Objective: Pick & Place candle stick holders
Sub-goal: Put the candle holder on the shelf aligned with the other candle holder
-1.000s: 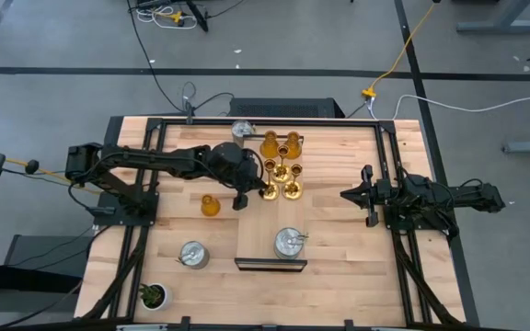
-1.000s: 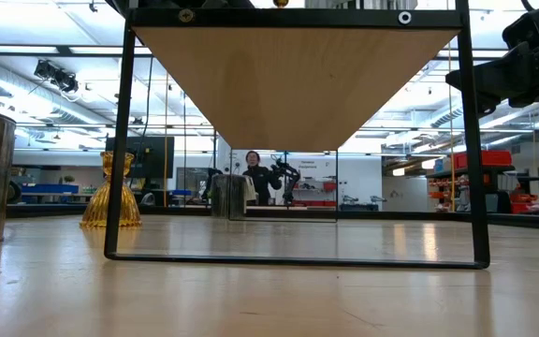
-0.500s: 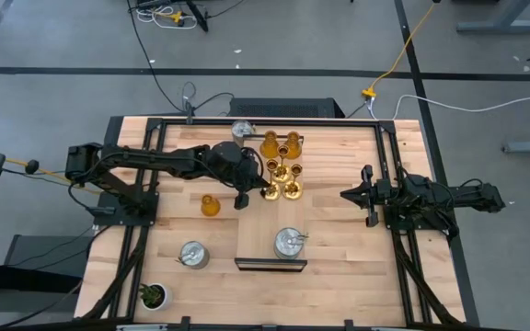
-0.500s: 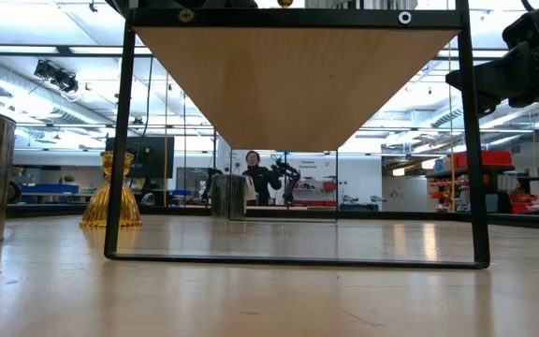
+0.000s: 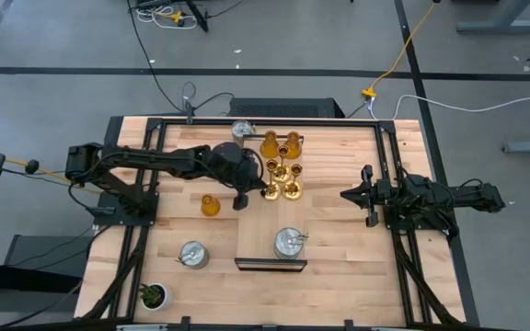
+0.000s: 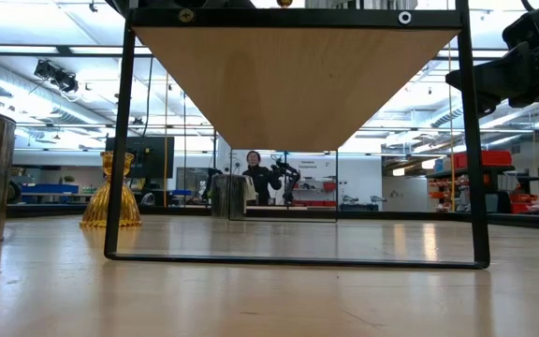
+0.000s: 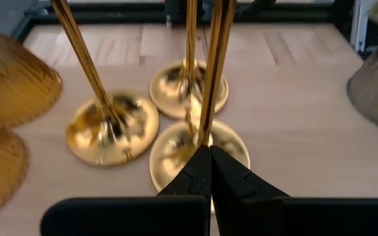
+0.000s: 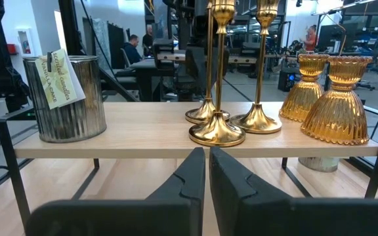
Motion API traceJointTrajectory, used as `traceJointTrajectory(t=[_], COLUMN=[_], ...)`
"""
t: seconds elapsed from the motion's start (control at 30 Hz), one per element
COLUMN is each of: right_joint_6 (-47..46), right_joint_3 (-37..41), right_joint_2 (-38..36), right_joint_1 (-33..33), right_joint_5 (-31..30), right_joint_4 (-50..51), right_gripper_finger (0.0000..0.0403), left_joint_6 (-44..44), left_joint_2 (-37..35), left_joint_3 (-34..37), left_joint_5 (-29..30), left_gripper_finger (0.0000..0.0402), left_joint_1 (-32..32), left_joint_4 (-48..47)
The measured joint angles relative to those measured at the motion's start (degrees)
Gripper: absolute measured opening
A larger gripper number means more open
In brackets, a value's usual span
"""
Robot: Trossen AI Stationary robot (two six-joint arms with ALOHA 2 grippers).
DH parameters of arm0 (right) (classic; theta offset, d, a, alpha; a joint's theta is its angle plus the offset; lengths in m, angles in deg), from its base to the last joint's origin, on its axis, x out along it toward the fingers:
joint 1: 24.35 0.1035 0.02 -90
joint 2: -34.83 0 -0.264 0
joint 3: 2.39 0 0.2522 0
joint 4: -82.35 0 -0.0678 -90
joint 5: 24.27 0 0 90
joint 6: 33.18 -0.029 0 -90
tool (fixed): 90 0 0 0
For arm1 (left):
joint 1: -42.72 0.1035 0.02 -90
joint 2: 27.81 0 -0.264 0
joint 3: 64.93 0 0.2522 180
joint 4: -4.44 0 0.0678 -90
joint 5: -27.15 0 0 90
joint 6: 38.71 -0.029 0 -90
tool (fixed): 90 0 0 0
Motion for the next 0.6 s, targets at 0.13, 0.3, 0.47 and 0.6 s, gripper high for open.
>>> traceJointTrajectory(t=[0.13, 0.3, 0.47, 0.6], right_joint_6=[0.0, 0.0, 0.0, 0.0], right_joint_3=[0.0, 0.0, 0.0, 0.0], right_joint_2=[0.0, 0.0, 0.0, 0.0], right_joint_1=[0.0, 0.0, 0.0, 0.0], right_joint_5=[0.0, -0.1, -0.2, -0.1], right_joint_4=[0.0, 0.0, 0.0, 0.0], right_gripper_finger=[0.0027, 0.0027, 0.0027, 0.0027], left_joint_6=[-0.3, 1.2, 1.2, 1.3], left_joint_2=[1.5, 3.2, 3.5, 3.5], left_joint_3=[0.0, 0.0, 0.0, 0.0], left_joint_5=[-0.1, -0.3, 0.8, 1.0], left_gripper_finger=[0.0001, 0.0001, 0.0001, 0.0001], left_joint_1=[0.0, 0.0, -0.2, -0.5], left_joint_4=[-1.7, 0.5, 1.8, 2.0])
